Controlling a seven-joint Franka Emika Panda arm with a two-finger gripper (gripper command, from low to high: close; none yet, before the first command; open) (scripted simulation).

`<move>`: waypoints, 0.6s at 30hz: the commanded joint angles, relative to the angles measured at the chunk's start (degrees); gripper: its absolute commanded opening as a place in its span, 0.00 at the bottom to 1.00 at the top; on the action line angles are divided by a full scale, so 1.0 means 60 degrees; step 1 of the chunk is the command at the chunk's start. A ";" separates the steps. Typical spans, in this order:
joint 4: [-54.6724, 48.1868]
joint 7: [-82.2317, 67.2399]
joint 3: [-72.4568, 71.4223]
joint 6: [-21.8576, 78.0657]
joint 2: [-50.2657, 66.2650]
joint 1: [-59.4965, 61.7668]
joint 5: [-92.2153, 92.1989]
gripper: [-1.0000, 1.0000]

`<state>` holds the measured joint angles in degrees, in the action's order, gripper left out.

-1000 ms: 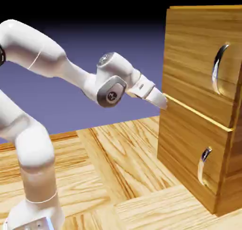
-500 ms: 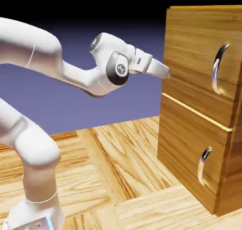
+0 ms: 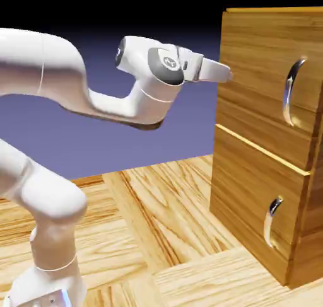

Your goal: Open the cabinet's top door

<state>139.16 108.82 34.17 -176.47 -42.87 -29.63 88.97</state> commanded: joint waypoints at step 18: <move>-0.1835 0.5578 0.2872 -0.0207 -0.0858 -0.2432 0.7477 0.50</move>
<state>128.15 142.29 51.40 -177.71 -48.02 -44.22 133.83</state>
